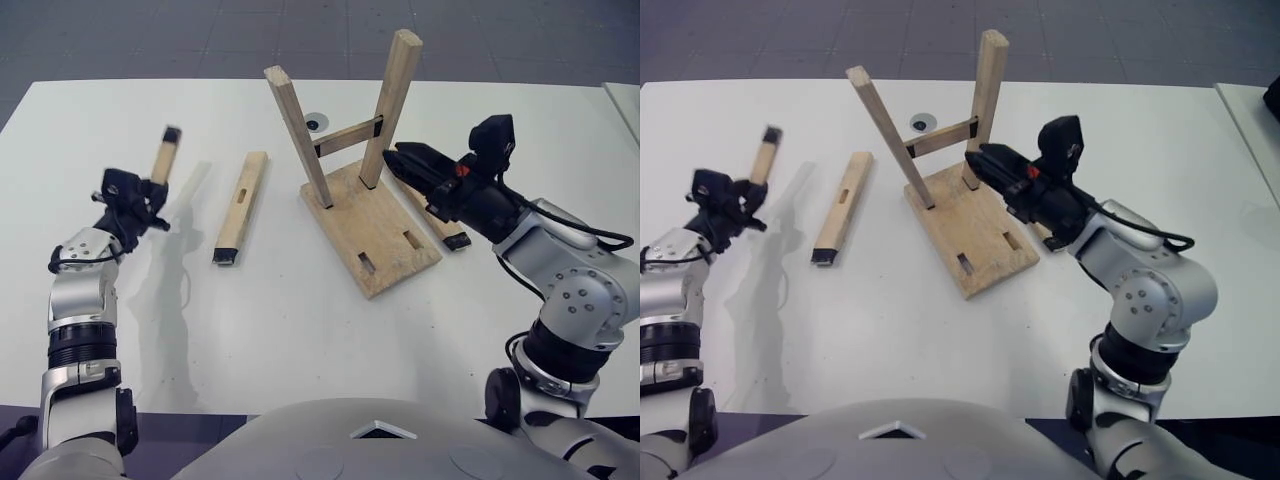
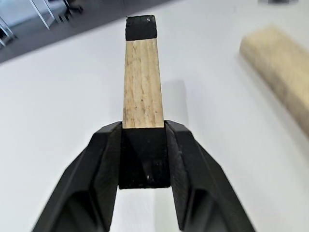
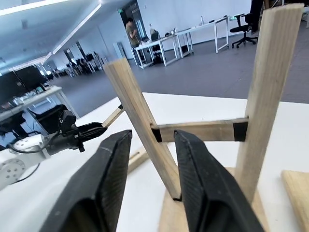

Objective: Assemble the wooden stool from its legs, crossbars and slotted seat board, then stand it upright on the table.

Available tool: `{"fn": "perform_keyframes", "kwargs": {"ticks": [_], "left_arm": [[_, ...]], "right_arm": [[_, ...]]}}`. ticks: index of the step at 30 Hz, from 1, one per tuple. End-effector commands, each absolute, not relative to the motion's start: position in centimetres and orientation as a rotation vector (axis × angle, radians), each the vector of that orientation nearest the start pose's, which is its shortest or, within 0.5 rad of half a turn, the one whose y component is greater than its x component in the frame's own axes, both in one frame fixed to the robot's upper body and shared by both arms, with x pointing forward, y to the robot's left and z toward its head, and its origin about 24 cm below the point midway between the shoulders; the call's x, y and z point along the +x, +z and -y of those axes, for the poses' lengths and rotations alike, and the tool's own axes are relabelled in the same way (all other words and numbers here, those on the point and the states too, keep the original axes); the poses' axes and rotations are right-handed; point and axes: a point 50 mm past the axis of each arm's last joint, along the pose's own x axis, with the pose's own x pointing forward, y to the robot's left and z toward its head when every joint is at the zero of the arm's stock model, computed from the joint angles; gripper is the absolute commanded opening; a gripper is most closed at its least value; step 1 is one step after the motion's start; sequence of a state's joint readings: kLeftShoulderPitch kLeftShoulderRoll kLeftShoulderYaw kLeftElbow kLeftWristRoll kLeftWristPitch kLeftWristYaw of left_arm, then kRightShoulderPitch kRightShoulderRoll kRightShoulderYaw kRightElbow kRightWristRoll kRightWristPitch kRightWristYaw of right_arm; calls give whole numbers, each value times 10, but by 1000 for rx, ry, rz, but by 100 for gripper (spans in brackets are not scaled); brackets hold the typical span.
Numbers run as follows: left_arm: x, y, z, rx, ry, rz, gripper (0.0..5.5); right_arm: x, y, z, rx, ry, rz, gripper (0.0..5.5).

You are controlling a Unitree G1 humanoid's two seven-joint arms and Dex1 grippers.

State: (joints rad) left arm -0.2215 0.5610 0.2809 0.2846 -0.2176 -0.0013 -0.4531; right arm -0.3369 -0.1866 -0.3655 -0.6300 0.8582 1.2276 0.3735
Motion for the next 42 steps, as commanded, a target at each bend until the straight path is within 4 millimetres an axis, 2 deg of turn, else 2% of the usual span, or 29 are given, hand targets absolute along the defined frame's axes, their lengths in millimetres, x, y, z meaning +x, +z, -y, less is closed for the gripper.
{"fn": "perform_keyframes", "kwargs": {"ticks": [1,4,7,9,14,21,31,35,38,42], "left_arm": [[289,172,-275,292,-215,422,129],[288,211,-240,289,-374,602,129],[284,234,-208,286,-529,680,129],[281,236,-195,294,-603,678,129],[275,223,-169,322,-775,611,129],[266,218,-154,296,-854,600,129],[261,216,-148,334,-884,598,129],[261,219,-145,417,-858,638,129],[261,221,-143,533,-801,696,129],[262,223,-144,599,-743,744,129]], "right_arm": [[244,203,137,496,864,-61,232],[249,226,130,581,923,-1,282],[252,244,122,640,975,27,328],[253,253,117,669,1005,32,358],[255,270,104,729,1075,34,435],[260,279,95,753,1109,31,331],[264,284,91,718,1102,51,167],[271,280,92,651,1024,60,106],[278,283,96,721,966,95,48],[281,285,98,730,931,115,42]]}}
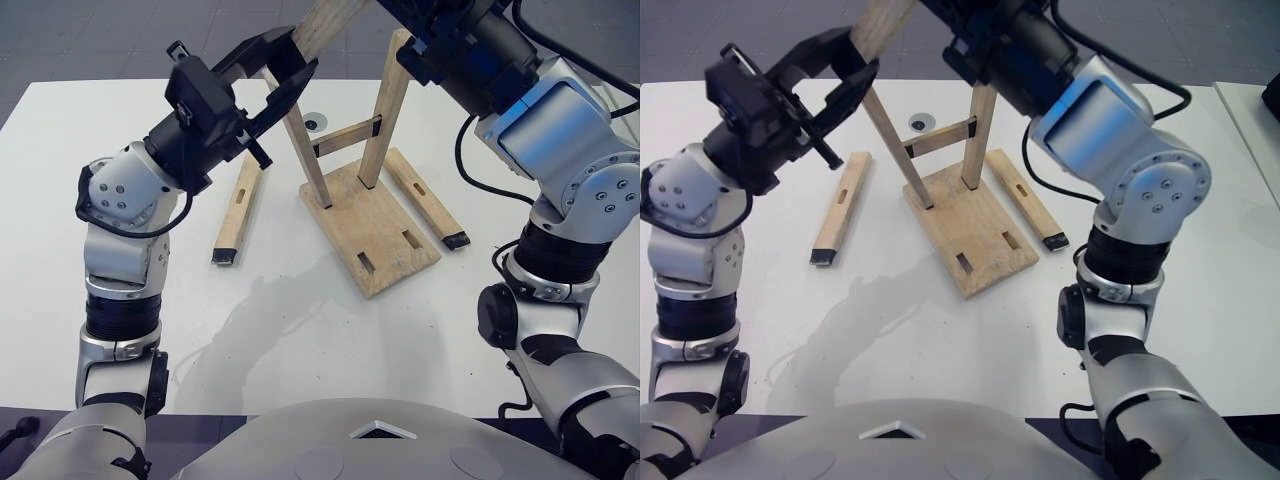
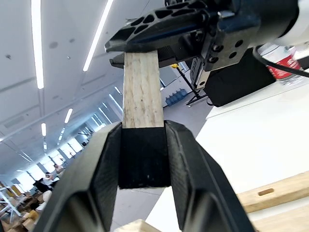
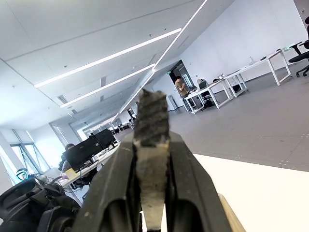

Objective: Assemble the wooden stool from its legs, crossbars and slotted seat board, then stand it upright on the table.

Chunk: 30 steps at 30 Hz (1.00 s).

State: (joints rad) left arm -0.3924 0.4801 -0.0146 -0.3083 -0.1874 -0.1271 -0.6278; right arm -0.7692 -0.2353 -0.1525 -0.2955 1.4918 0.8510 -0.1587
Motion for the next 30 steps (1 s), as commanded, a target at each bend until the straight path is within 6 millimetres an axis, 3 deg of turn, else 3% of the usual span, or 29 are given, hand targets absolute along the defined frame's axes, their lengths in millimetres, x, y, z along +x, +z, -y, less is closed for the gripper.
{"fn": "perform_keyframes", "kwargs": {"ticks": [1,5,6,14,21,24,27,30], "left_arm": [[263,223,-144,597,-737,747,129],[267,222,-145,581,-728,738,129],[267,222,-145,578,-728,735,166],[272,221,-159,521,-685,699,296],[283,215,-196,288,-461,605,409],[287,205,-214,197,-364,535,455],[289,186,-227,132,-293,439,499],[287,169,-234,103,-260,380,460]], "right_arm": [[281,285,98,725,930,116,42],[280,291,101,732,943,145,42],[279,294,103,733,946,160,42],[281,315,120,676,913,260,42],[288,331,193,530,614,397,42],[290,317,219,446,494,356,42],[293,278,231,324,427,206,42],[296,237,234,227,403,67,42]]}}
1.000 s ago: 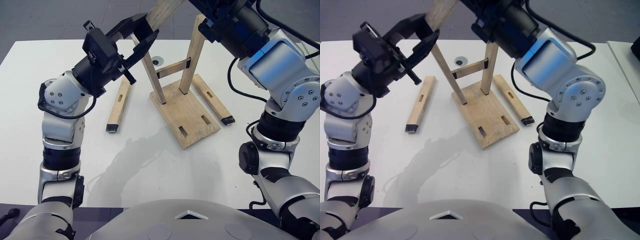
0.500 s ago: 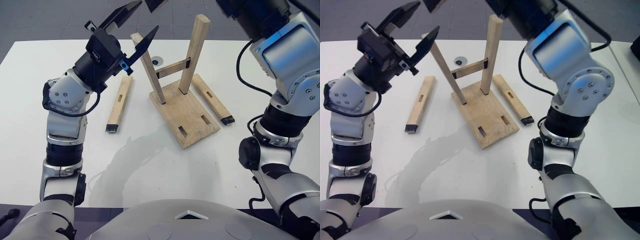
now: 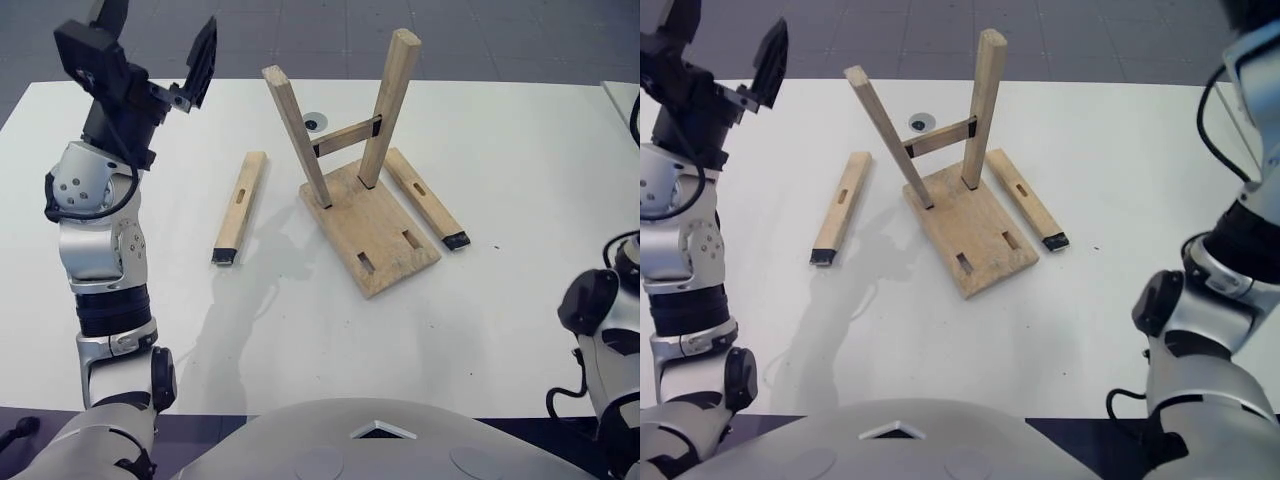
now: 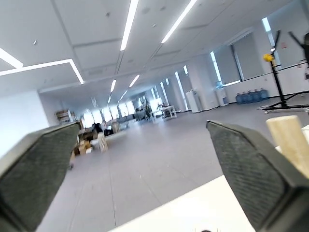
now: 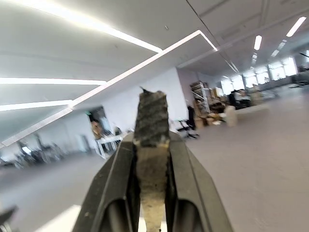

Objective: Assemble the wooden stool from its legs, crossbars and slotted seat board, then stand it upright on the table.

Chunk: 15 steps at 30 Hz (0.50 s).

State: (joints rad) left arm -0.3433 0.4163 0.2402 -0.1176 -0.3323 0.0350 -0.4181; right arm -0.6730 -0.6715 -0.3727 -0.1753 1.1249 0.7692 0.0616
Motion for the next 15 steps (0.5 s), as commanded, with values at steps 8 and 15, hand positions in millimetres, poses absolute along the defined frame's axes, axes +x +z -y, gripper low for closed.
{"fn": "perform_keyframes", "kwargs": {"ticks": [8,15], "left_arm": [[283,144,-236,94,-256,288,347],[284,139,-234,105,-279,265,384]], "right_arm": [[304,146,218,186,438,-177,42],[310,117,221,157,430,-253,42]]}}
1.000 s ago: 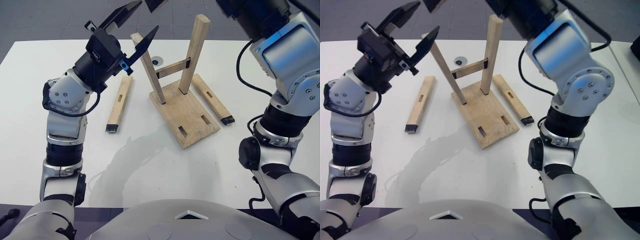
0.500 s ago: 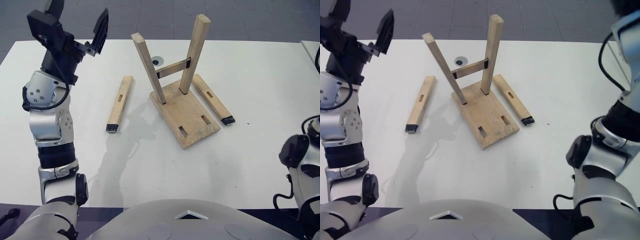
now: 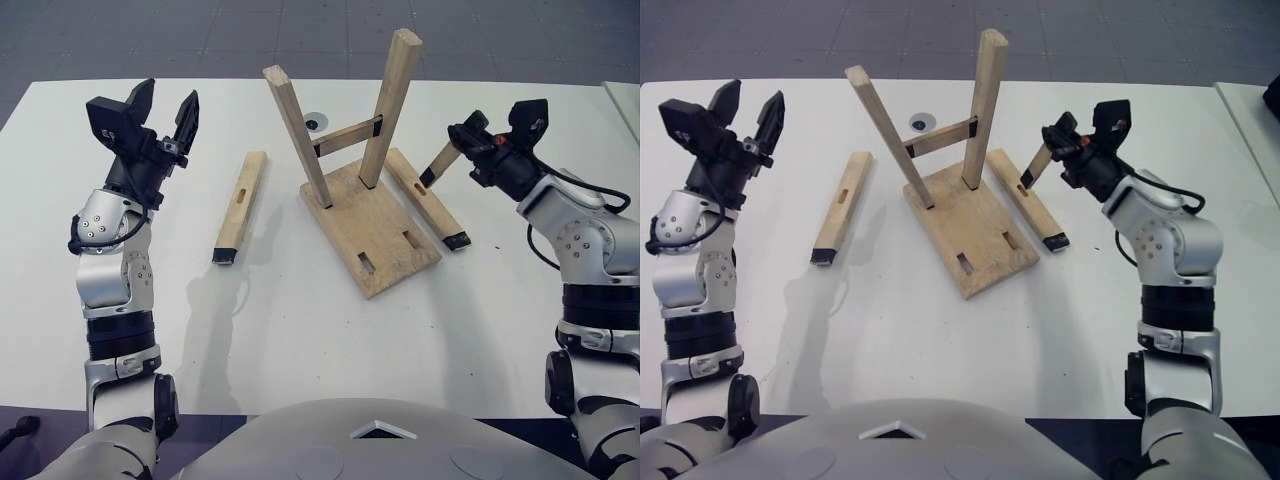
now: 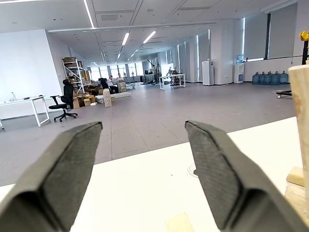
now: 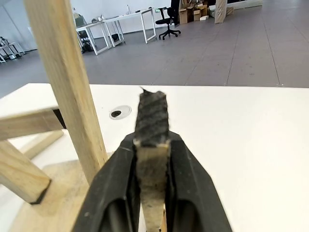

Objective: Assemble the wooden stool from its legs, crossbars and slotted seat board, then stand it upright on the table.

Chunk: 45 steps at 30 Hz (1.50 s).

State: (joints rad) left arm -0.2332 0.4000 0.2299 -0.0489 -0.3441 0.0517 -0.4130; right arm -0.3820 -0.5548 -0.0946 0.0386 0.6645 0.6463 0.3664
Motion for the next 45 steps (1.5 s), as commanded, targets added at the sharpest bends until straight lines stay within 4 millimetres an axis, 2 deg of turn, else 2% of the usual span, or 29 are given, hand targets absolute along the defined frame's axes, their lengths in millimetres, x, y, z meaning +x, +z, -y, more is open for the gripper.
{"fn": "perform_keyframes", "kwargs": {"ticks": [1,6,10,12,15,21,24,29,30,31,33,41,45], "left_arm": [[283,139,-234,107,-281,264,403],[282,137,-233,110,-286,258,475],[283,136,-231,114,-292,256,532],[282,135,-230,116,-296,254,540],[282,134,-229,117,-300,253,540],[281,132,-230,123,-296,245,540],[280,130,-230,128,-296,236,540],[279,129,-229,129,-297,235,540],[280,129,-229,128,-298,235,540],[280,129,-229,129,-298,235,540],[280,129,-230,128,-297,233,540],[279,124,-232,122,-285,221,540],[281,125,-232,122,-287,222,540]], "right_arm": [[310,115,221,159,428,-256,42],[313,106,216,156,444,-276,42],[319,113,211,139,457,-241,42],[322,114,209,128,466,-240,42],[321,104,205,68,479,-297,42],[304,77,217,-8,373,-484,42],[299,80,221,-9,337,-516,42],[298,94,235,-40,275,-503,42],[298,98,239,-53,255,-493,42],[298,104,243,-56,240,-473,81],[300,120,246,-62,226,-414,111],[332,239,231,-19,201,38,232],[348,276,227,2,181,192,295]]}}
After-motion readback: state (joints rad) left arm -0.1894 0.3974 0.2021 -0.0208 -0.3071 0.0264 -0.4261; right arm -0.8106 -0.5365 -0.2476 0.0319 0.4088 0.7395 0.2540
